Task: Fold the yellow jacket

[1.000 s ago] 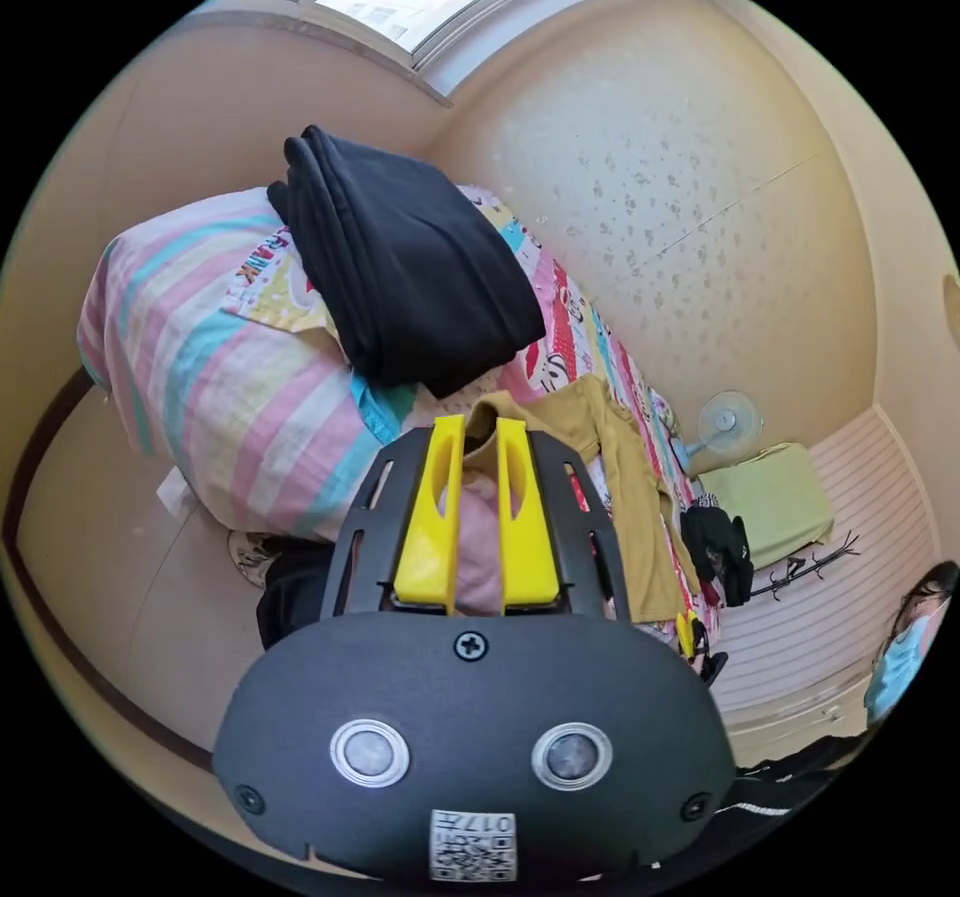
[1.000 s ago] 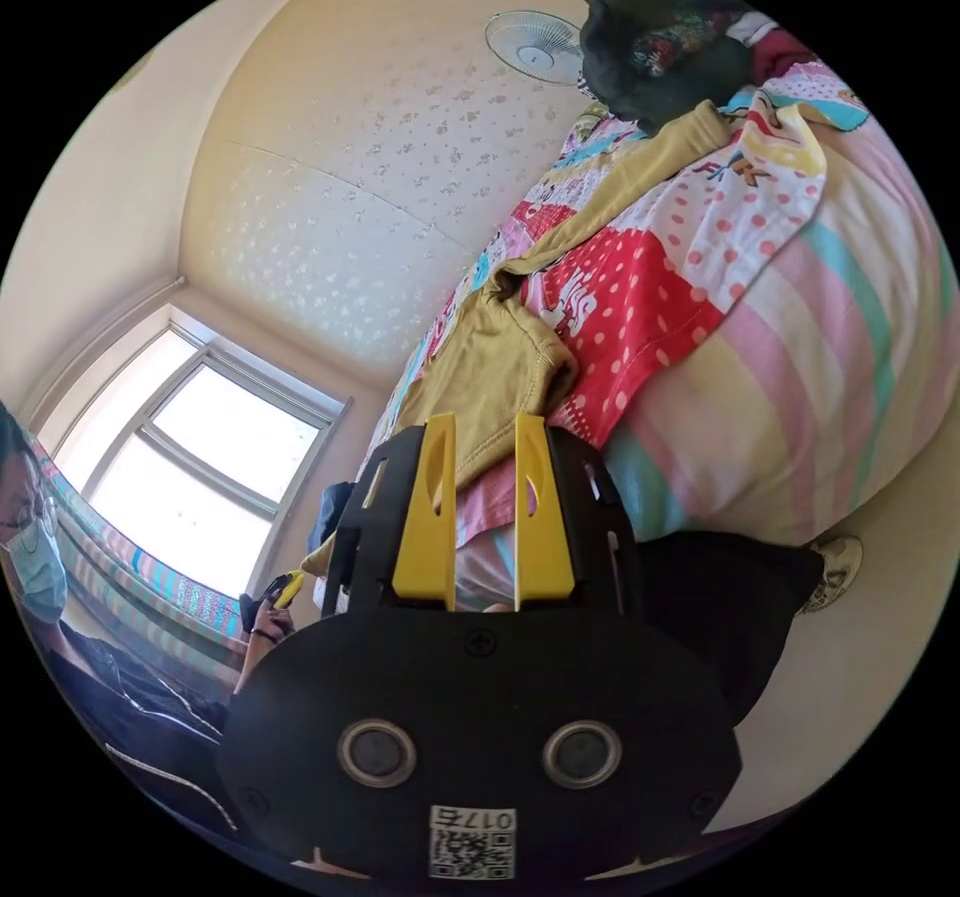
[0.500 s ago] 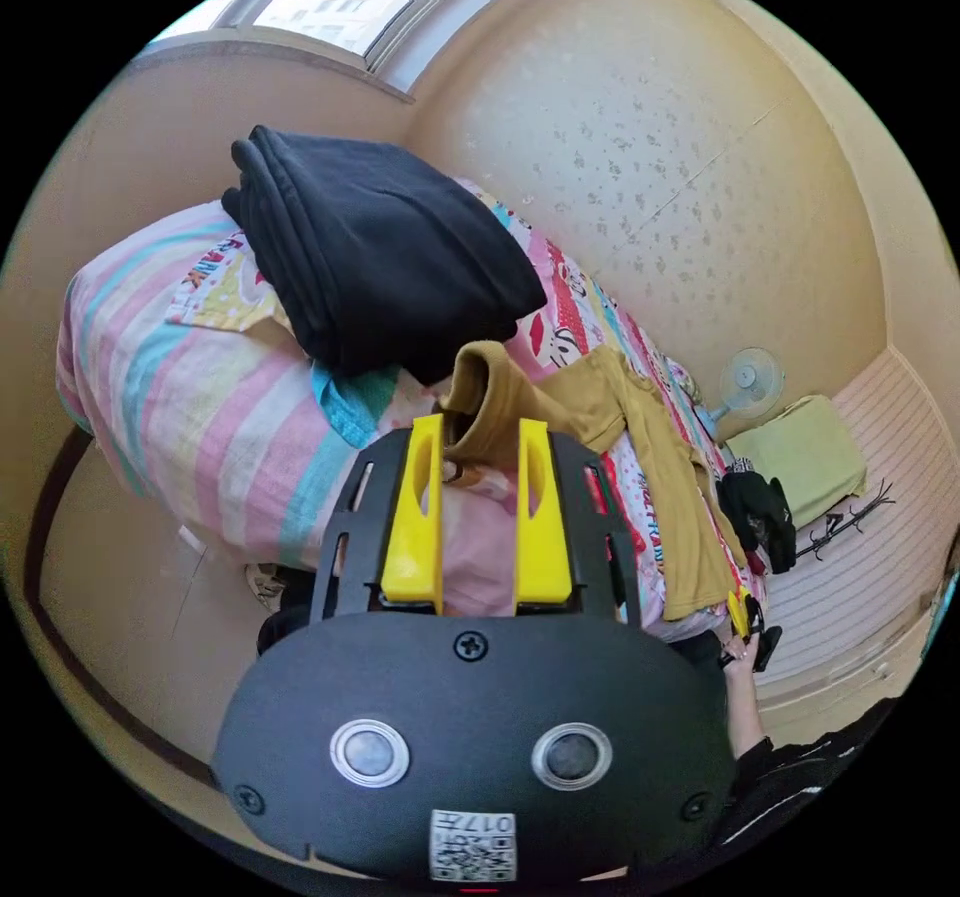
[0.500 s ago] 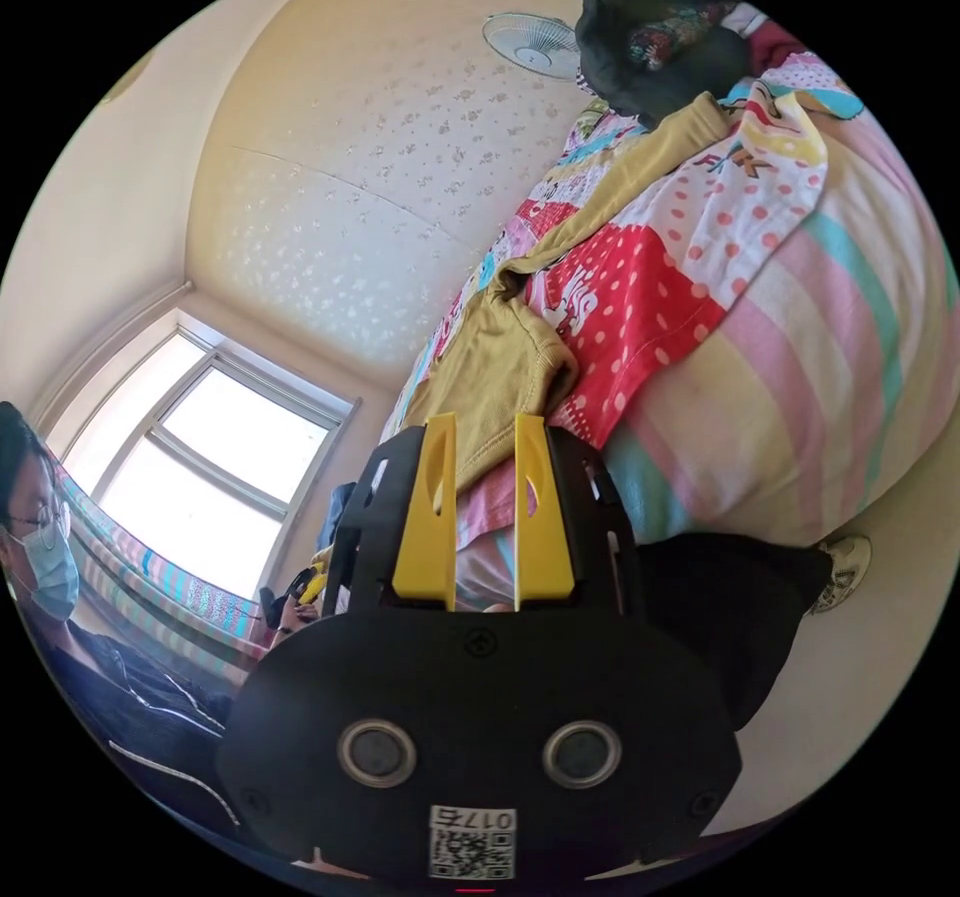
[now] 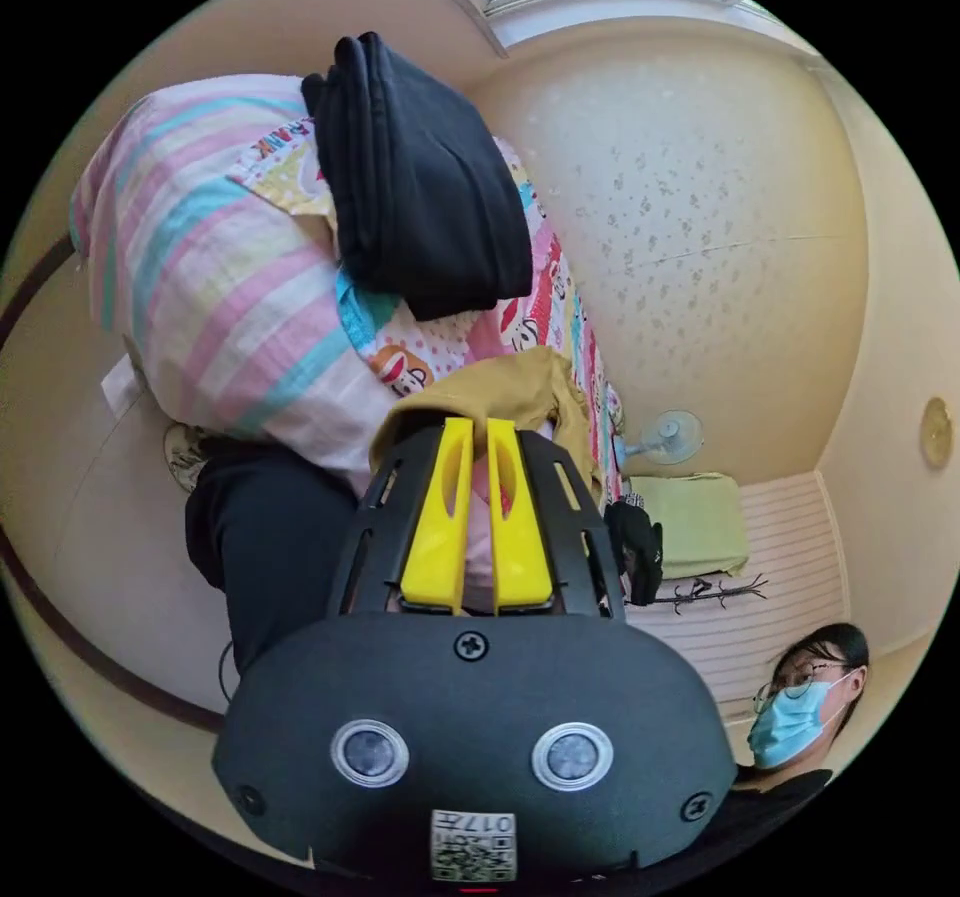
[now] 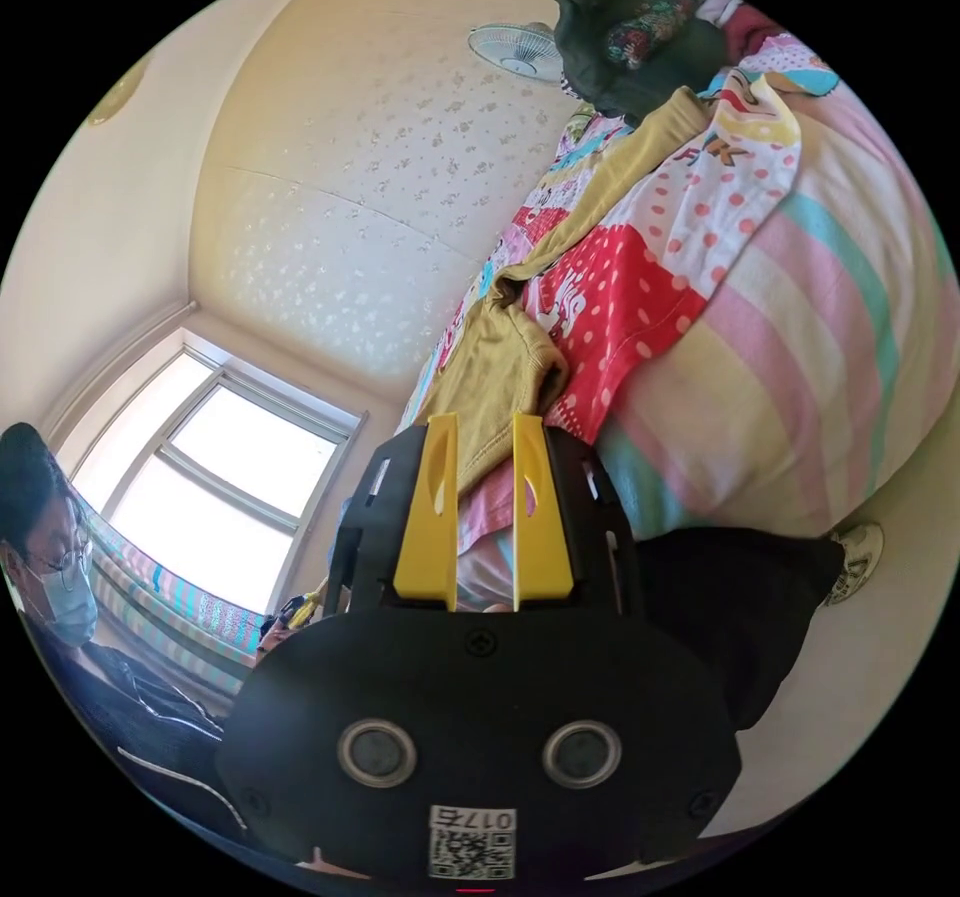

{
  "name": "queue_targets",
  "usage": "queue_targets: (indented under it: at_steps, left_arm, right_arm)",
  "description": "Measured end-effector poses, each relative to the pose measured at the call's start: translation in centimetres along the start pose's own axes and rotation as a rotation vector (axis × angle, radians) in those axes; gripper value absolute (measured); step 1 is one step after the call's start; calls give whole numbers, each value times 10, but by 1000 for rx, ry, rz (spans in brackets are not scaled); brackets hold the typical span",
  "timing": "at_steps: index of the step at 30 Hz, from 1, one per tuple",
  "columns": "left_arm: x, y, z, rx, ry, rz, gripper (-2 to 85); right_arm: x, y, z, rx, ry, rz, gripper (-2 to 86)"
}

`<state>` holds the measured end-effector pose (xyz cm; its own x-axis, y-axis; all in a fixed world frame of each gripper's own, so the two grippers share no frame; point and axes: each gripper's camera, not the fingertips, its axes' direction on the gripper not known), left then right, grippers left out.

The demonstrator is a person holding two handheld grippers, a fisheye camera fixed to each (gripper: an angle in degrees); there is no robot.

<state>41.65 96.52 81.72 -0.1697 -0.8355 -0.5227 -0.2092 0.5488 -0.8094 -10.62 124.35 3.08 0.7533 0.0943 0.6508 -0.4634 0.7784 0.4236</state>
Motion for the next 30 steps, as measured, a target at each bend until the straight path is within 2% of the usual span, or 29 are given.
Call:
queue_targets:
  at_steps: [3, 6, 8, 11, 14, 16, 18, 20, 24, 27, 30]
  left_arm:
    - [-31, 8, -8, 40, 38, -52, 12]
    - [-41, 24, -23, 166, -44, -86, 19]
    - [-33, 28, -31, 231, -112, -17, 35]
    - [-24, 14, -12, 132, -131, 64, 70]
    - [-26, -4, 24, -7, -146, 56, 131]
    - [-27, -12, 45, -65, -159, 68, 138]
    - [-28, -16, 60, -74, -212, 63, 130]
    - [-24, -17, 59, -46, -311, 52, 70]
    - [-14, -9, 27, 72, -170, 97, 43]
    - [-28, -15, 21, 20, -126, 44, 42]
    - [-39, -15, 14, 30, 12, 28, 39]
  right_arm:
    - [1, 5, 5, 8, -4, -8, 85]
    - [5, 10, 11, 16, -10, 3, 85]
    - [6, 14, 17, 15, -15, 7, 85]
    - [4, 21, 27, 12, -13, -1, 85]
    - [3, 30, 39, 7, -10, -7, 85]
    - [2, 38, 47, 9, -13, -2, 86]
    - [2, 46, 53, 15, -16, 3, 86]
    - [1, 53, 59, 20, -18, 7, 86]
    - [-10, 75, 73, 38, -13, -37, 92]
    - [-31, 91, 90, 21, 36, -105, 98]
    - [-83, 106, 121, -78, 110, -231, 110]
